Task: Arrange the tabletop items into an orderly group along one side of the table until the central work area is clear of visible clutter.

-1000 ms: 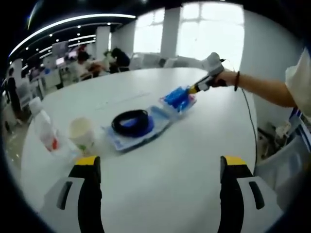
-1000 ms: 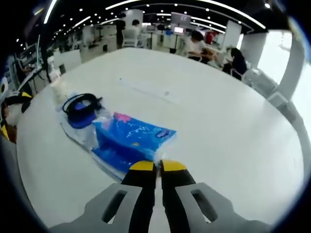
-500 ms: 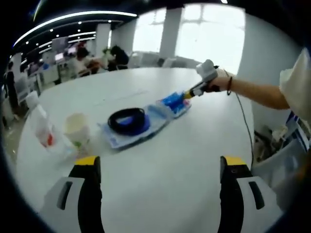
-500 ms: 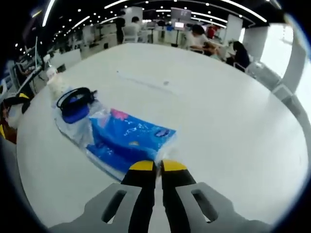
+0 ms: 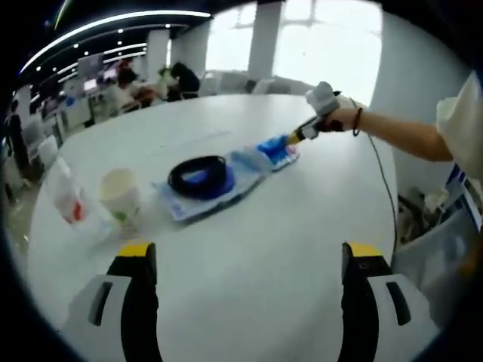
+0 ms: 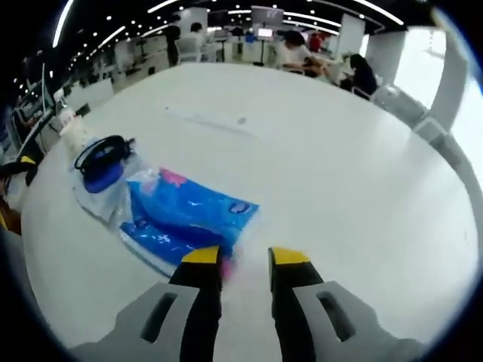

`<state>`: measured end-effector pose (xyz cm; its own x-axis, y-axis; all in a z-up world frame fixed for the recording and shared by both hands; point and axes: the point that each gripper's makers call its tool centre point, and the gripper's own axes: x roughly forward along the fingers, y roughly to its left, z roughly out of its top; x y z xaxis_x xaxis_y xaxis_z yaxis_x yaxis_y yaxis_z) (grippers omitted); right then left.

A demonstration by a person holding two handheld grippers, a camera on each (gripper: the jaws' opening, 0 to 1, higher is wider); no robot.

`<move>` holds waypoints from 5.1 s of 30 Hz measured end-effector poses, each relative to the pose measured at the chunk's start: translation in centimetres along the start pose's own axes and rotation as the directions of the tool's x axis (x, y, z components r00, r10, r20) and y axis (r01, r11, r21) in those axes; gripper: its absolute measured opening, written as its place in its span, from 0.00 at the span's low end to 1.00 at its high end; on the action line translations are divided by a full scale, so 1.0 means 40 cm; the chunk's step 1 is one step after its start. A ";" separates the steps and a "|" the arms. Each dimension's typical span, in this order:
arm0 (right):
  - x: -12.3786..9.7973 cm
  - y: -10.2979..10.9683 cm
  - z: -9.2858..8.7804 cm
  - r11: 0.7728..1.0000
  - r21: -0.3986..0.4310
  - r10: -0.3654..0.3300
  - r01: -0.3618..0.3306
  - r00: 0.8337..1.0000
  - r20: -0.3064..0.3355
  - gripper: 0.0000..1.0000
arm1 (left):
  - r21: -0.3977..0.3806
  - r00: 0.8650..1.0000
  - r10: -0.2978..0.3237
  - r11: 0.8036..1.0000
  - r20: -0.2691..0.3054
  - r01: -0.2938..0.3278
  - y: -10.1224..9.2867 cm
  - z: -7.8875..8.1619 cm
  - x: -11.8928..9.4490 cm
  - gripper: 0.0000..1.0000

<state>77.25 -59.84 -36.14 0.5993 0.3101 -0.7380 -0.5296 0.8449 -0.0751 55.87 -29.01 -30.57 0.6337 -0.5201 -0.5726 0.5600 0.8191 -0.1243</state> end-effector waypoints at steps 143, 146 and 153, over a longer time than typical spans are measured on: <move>0.009 0.645 0.395 0.927 -0.297 0.302 -0.227 0.923 0.239 0.03 | 0.003 0.998 0.067 0.998 0.012 -0.067 0.055 0.060 -0.094 0.99; -0.020 0.647 0.405 0.922 -0.317 0.309 -0.222 0.915 0.258 0.03 | 0.012 0.997 0.073 0.997 0.006 -0.073 0.058 0.055 -0.094 0.99; -0.098 0.647 0.414 0.913 -0.359 0.306 -0.194 0.907 0.290 0.03 | 0.017 0.998 0.065 0.998 0.002 -0.065 0.053 0.052 -0.094 0.99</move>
<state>71.13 -31.96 -24.07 0.5551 0.6664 -0.4978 -0.8151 0.5550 -0.1660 55.78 -25.82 -26.99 0.6699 -0.4662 -0.5779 0.5262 0.8472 -0.0734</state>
